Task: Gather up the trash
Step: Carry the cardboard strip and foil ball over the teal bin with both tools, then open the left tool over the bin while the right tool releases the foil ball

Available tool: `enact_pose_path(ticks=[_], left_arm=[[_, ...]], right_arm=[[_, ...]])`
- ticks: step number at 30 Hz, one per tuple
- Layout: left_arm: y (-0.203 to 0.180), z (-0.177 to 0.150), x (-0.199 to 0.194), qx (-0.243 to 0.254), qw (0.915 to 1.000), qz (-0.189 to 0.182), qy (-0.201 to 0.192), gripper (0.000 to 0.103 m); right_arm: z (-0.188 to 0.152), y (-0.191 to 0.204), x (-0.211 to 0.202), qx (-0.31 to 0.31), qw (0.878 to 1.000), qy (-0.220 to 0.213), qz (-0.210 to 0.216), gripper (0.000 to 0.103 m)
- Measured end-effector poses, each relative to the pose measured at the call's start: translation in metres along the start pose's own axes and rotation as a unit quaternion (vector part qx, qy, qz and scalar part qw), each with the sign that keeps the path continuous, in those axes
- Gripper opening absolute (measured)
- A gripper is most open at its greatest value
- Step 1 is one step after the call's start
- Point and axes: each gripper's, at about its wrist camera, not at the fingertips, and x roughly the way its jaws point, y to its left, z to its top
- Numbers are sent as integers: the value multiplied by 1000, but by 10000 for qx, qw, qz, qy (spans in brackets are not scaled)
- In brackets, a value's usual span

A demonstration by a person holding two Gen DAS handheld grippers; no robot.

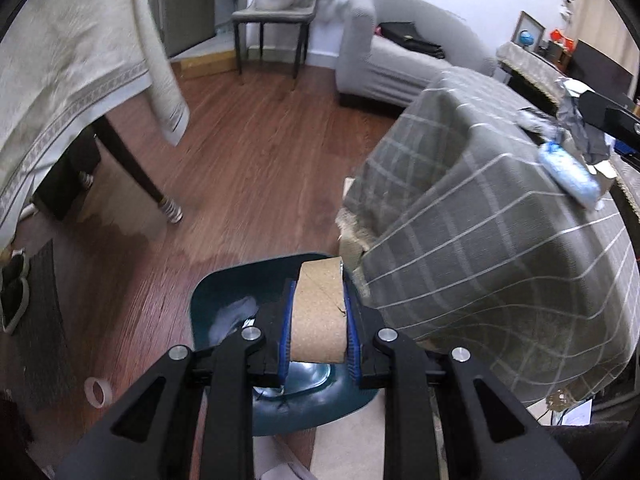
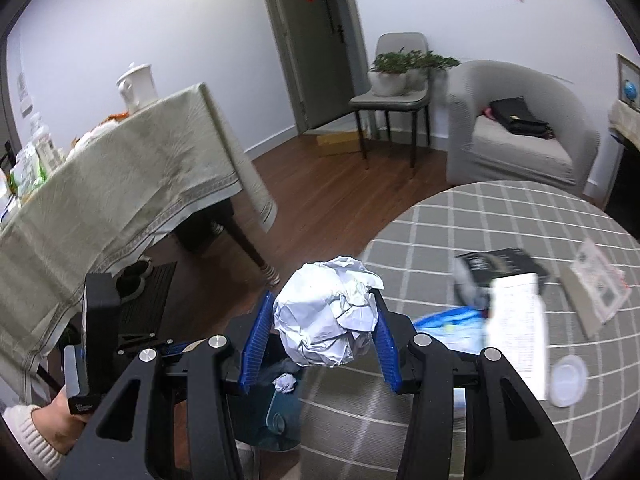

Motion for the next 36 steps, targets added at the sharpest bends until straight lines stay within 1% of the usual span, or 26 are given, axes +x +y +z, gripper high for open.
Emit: enact_pose_path(ticks=[5,11,16,20,23,25,26,28,29,36], left_arm=[[24,-8,8,-140,9997,40,186,24],[38,-25,27,-40,9977,134,662,24],[51,-42,45,-31,9944,234,1031,24],[60,-54,56,8,9902,263,1373,24],[63,-59,59,41,9879,216,1538,27],[64,-61,58,58,9877,204,1546,32],[66,-61,57,59,9880,201,1532,37],[67,-59,56,50,9884,213,1506,42],[68,-58,54,48,9886,220,1486,46],[76,-50,38,-67,9932,167,1150,46]], right_arm=[[0,17,23,-79,9997,201,145,48],[-2,40,48,-200,9982,452,347,48],[-5,58,68,-330,9964,651,432,48],[-10,70,85,-418,9944,853,458,49],[-12,73,95,-419,9933,965,469,49],[-14,74,102,-410,9925,1047,479,49],[-16,75,105,-403,9920,1090,489,49],[-20,76,112,-370,9909,1183,525,48],[-21,76,114,-358,9905,1214,533,48],[-35,77,138,-230,9855,1576,580,48]])
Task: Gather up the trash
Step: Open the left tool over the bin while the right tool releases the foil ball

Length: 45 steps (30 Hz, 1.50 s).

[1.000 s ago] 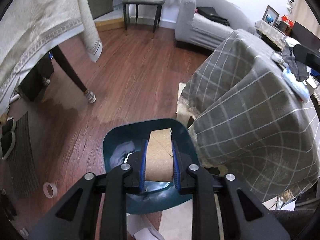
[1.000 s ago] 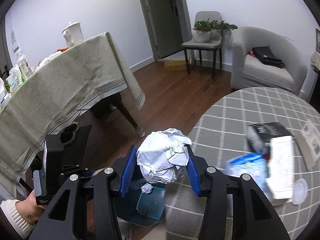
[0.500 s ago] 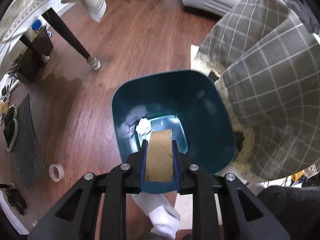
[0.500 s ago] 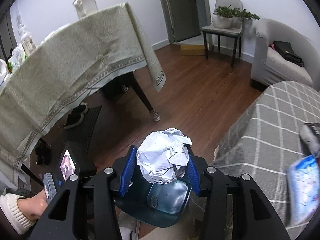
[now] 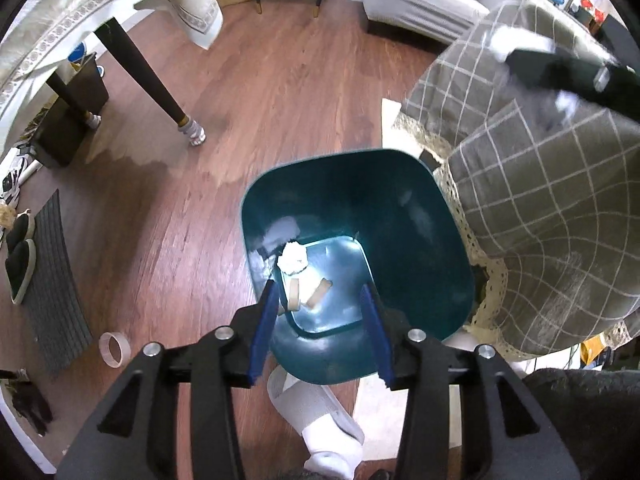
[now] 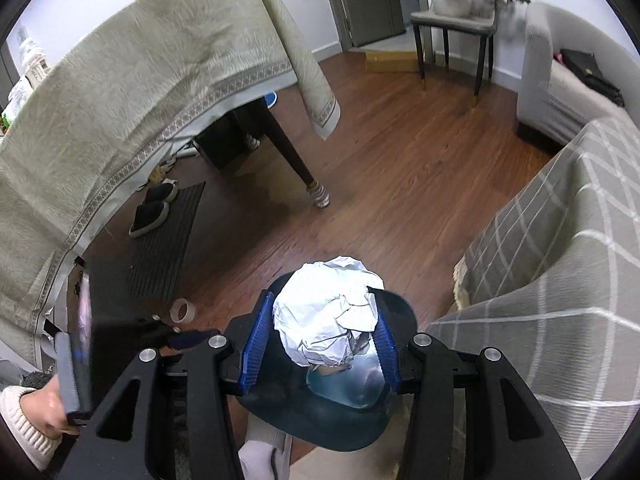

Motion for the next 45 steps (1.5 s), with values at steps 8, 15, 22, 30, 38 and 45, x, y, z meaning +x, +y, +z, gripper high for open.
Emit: enact_pose_path(ticks=[8,15,22,30,38,45], left_arm=[[3,12,-42,-167,9965,-185,-793,37],[-2,22,-77,-205,9895,-325,-1392,25],[-7,28,-101,-282,9837,-413,-1728,20],[-10,34,-128,-403,9762,-523,-2067,19],[-12,39,-143,-486,9710,-659,-2246,19],[-24,44,-153,-475,9680,-659,-2375,19]], right_arm=[[-13,5,34,-35,9990,445,-28,48],[-29,6,59,-55,9966,816,-79,48],[-41,10,77,-145,9939,1088,-135,48],[-60,9,100,-219,9875,1544,-229,51],[-75,6,101,-303,9837,1718,-440,66],[-70,8,76,-349,9886,1438,-280,66]])
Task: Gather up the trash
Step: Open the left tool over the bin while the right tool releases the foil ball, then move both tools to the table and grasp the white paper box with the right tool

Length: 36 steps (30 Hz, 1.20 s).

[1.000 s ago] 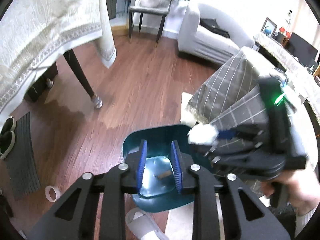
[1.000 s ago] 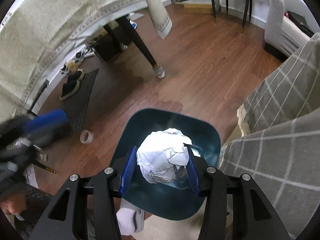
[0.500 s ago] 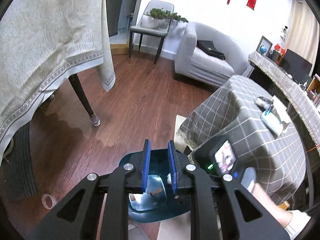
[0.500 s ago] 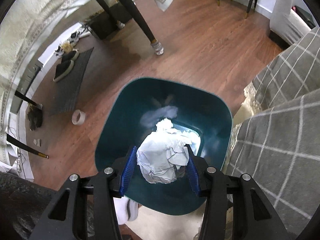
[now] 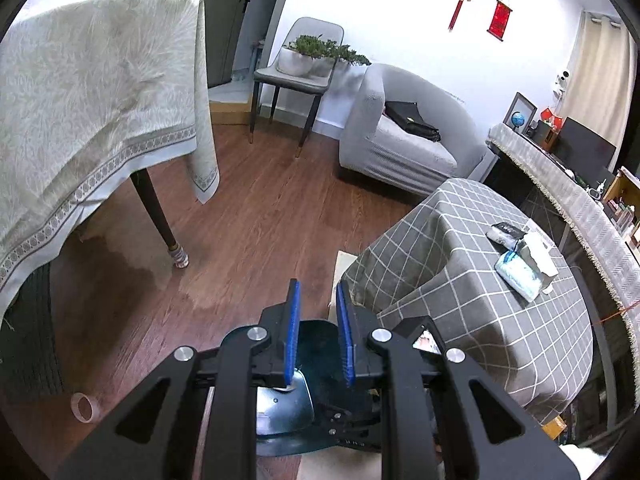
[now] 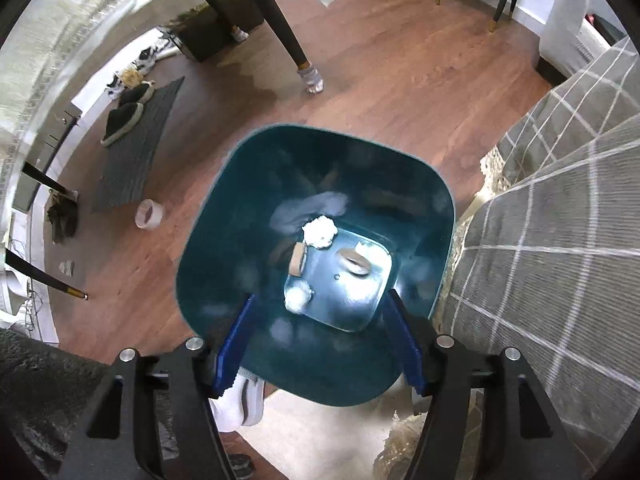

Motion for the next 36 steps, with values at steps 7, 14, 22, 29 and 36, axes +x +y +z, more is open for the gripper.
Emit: enact_pose_path(ticks=[7,14,22,29,36], left_arm=[[-13,8,-6,-31,9999,3,-153,19],[-24,15,-11,-61,9994,46,-341,19],[-45,15,-2,106,9994,92,-313,19],[-74,10,14,296,9993,-91,-188,19],[-108,1,37,494,9985,-237,5,20]], right_arm=[[4,13,-60,-327,9967,-723,180,59],[2,6,-126,-451,9877,-1489,139,50],[-11,-24,-190,-249,9754,-2189,-51,48],[-27,-57,-223,68,9652,-2605,-224,48],[-52,-98,-254,445,9530,-2967,-415,48]])
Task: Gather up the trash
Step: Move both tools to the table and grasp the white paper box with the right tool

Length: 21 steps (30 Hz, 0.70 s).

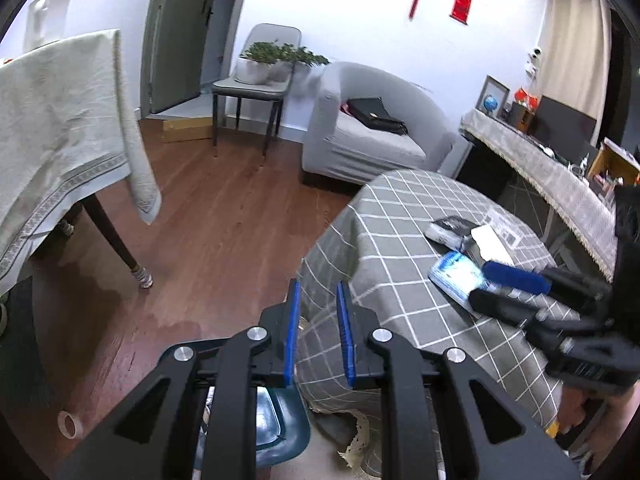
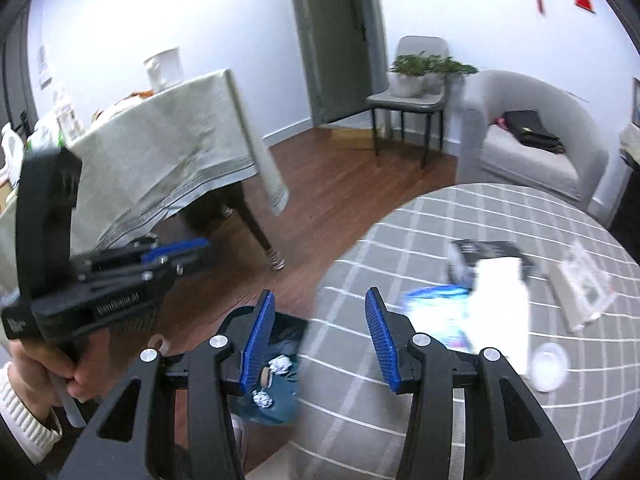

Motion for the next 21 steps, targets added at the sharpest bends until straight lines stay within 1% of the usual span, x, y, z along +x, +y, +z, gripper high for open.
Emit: enact_pose_path(ticks=[1,3,7,9,13,14,15,16,18,21], left_arm=[[-4,-1,2,5,10000,-21,16,20],[-9,-1,7,5,10000,-75,26,24],[-23,-3,18,13,9998,-177,103,25],[-33,-4,23,94,9996,-222,133,28],[-50,-7,32,247,9989,-327,206,34],[-55,-7,35,301,9987,-343,214,38],[-59,-7,37,351,9984,-378,224,41],[-63,-7,39,388,9981,-421,235,42],[-68,-7,43,436,9976,-473,254,45],[-77,-6,53,501,9968,-547,314,46]], right_arm=[[-1,-8,-4,92,9999,-28,-36,48],[-4,-18,-10,233,9997,-71,-88,48],[-10,-41,-20,564,9982,-153,-156,48],[-13,-55,-24,752,9968,-208,-202,58],[-15,-74,-28,936,9948,-242,-303,66],[-16,-80,-27,1012,9941,-233,-312,71],[-17,-83,-26,1073,9936,-223,-283,72],[-18,-89,-25,1172,9926,-224,-231,73],[-18,-98,-18,1354,9906,-131,-112,79],[-21,-110,-9,1594,9872,0,19,80]])
